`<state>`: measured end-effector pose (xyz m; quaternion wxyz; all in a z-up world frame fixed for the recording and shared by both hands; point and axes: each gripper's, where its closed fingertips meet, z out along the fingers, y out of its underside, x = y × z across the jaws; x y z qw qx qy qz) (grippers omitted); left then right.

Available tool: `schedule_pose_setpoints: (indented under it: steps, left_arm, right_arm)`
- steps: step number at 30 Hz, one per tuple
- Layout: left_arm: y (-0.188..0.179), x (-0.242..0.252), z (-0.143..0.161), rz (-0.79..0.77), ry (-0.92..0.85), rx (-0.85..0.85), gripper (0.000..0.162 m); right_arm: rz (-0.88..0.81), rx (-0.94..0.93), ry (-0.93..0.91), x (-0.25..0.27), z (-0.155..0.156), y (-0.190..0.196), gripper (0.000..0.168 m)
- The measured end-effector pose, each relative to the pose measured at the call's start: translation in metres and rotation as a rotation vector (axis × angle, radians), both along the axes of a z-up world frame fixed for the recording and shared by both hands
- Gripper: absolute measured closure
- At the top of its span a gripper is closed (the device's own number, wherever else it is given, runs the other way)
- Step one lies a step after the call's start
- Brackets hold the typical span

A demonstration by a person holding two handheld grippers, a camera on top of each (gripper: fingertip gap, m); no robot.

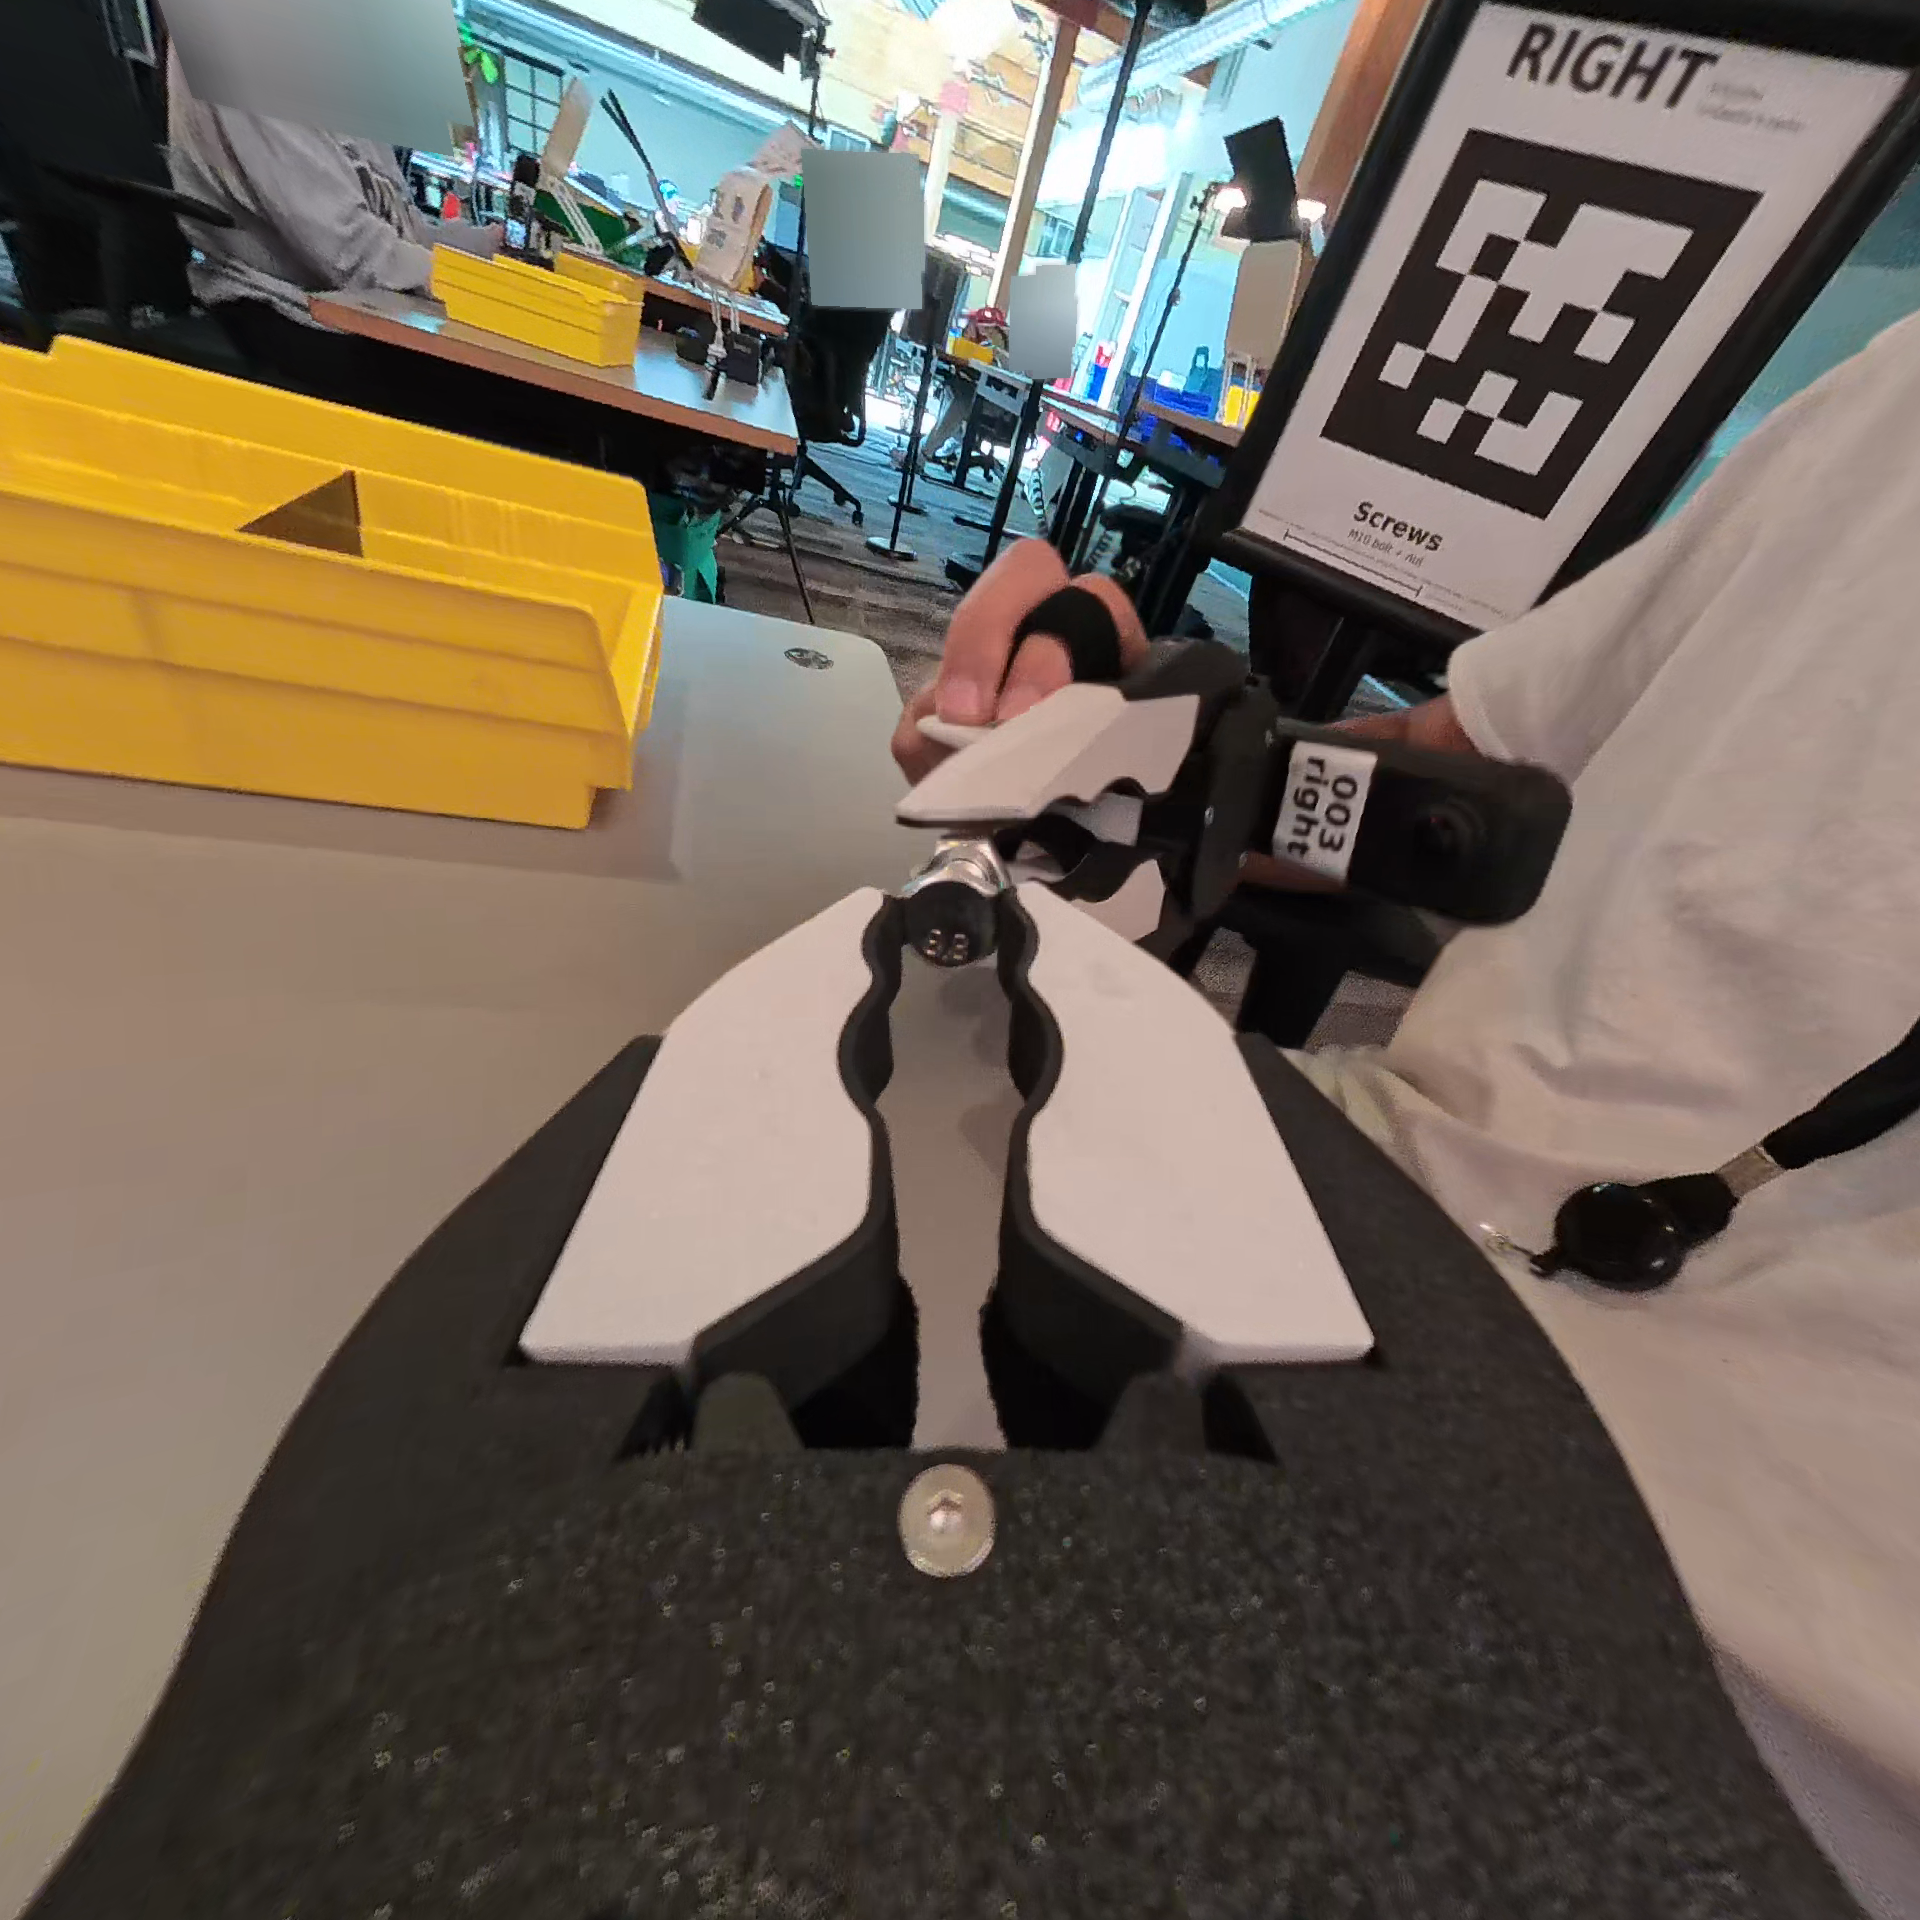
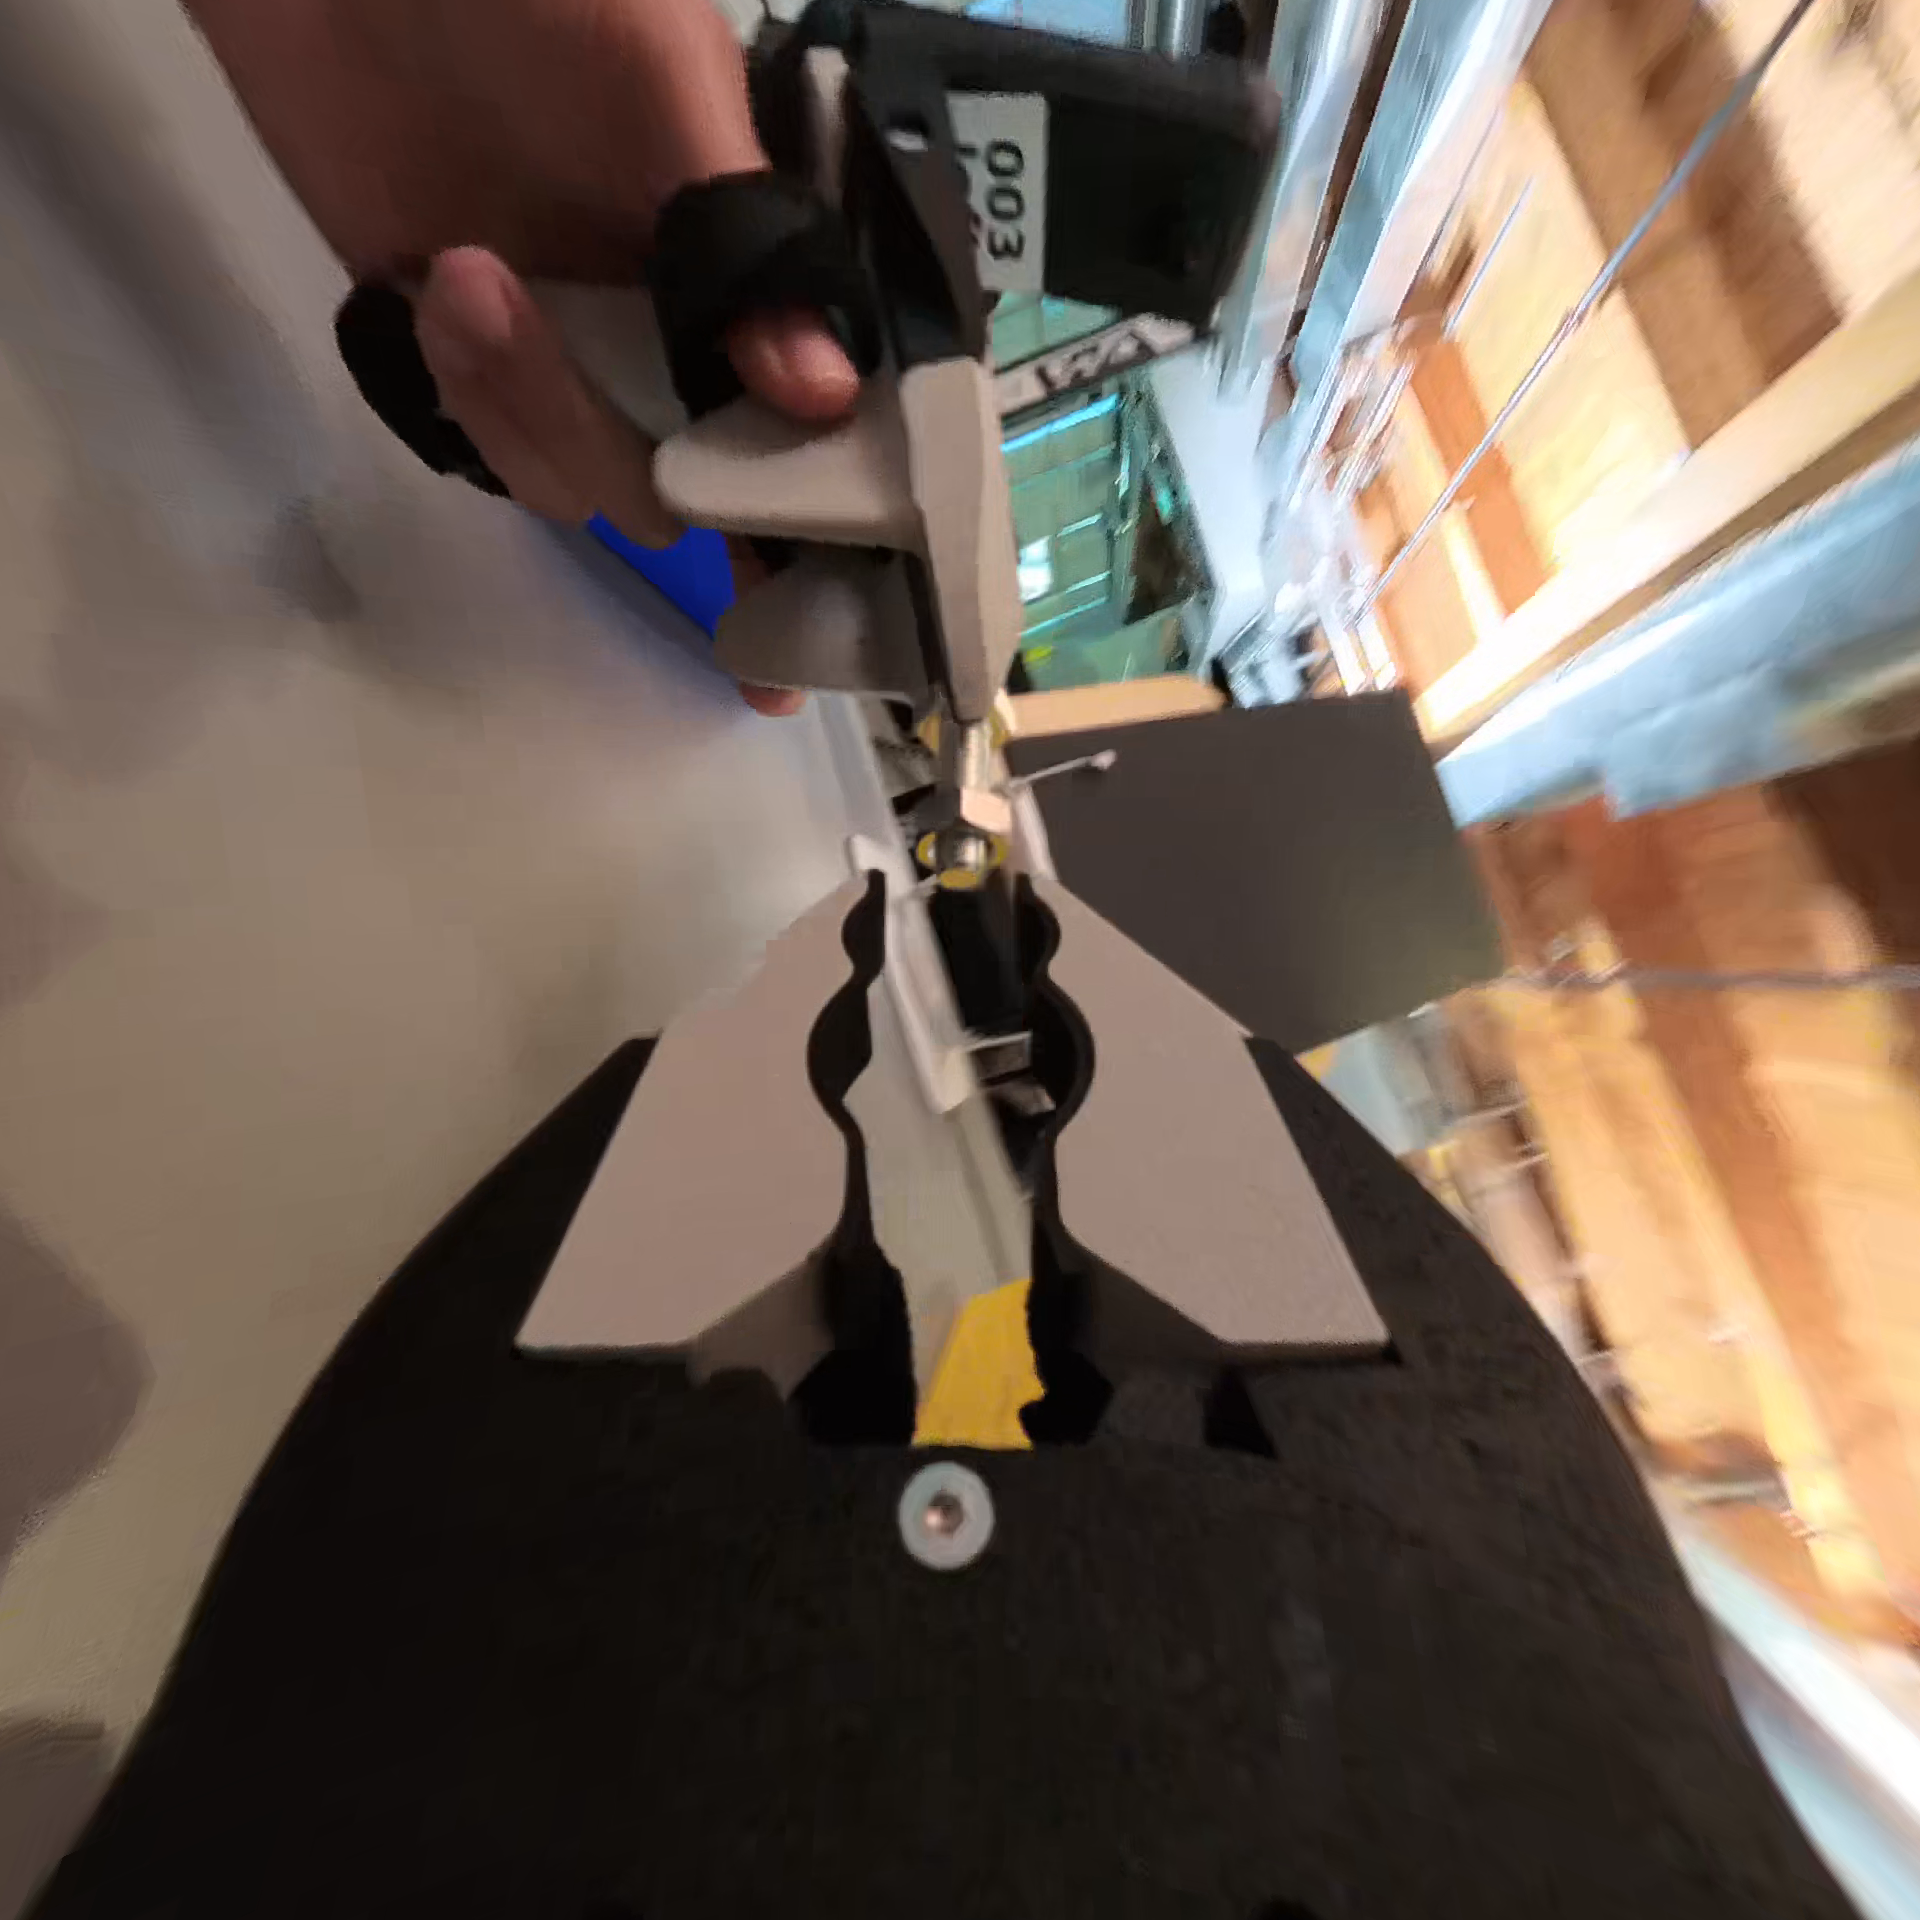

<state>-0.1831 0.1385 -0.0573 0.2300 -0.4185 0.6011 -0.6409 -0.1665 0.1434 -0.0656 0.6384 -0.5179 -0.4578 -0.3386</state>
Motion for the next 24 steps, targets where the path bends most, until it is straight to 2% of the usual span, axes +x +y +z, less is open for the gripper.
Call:
schedule_pose_setpoints:
  steps: [3, 6, 8, 9, 10, 12, 14, 17, 21, 24]
  left_arm:
    - [0.001, 0.011, 0.004, 0.011, -0.039, 0.058, 0.145]
    - [0.008, 0.021, 0.003, 0.070, -0.083, 0.185, 0.144]
    - [0.014, 0.025, -0.001, 0.117, -0.092, 0.289, 0.145]
    - [0.016, 0.025, -0.003, 0.129, -0.092, 0.335, 0.144]
    - [0.016, 0.025, -0.004, 0.138, -0.094, 0.372, 0.144]
    - [0.016, 0.022, -0.004, 0.153, -0.106, 0.417, 0.144]
    - [0.014, 0.017, -0.003, 0.158, -0.118, 0.438, 0.144]
    - [0.012, 0.007, -0.005, 0.167, -0.123, 0.451, 0.145]
    - [0.014, -0.008, -0.006, 0.215, -0.105, 0.438, 0.144]
    - [0.017, -0.018, -0.009, 0.263, -0.087, 0.451, 0.144]
  right_arm:
    - [-0.011, -0.191, 0.395, 0.023, -0.005, -0.001, 0.134]
    - [0.146, -0.653, 0.918, 0.011, -0.034, -0.007, 0.132]
    - [0.316, -0.970, 1.306, -0.005, -0.037, -0.014, 0.130]
    - [0.482, -1.131, 1.480, -0.015, -0.026, -0.022, 0.124]
    - [0.634, -1.253, 1.657, -0.017, -0.012, -0.025, 0.122]
    - [0.769, -1.398, 1.947, -0.011, -0.003, -0.021, 0.125]
    - [0.790, -1.470, 2.080, -0.007, -0.010, -0.014, 0.130]
    - [0.839, -1.493, 2.186, -0.005, -0.007, -0.001, 0.134]
    - [0.875, -1.569, 2.159, -0.018, -0.006, 0.009, 0.137]
    - [0.882, -1.591, 2.108, -0.031, -0.003, 0.017, 0.148]
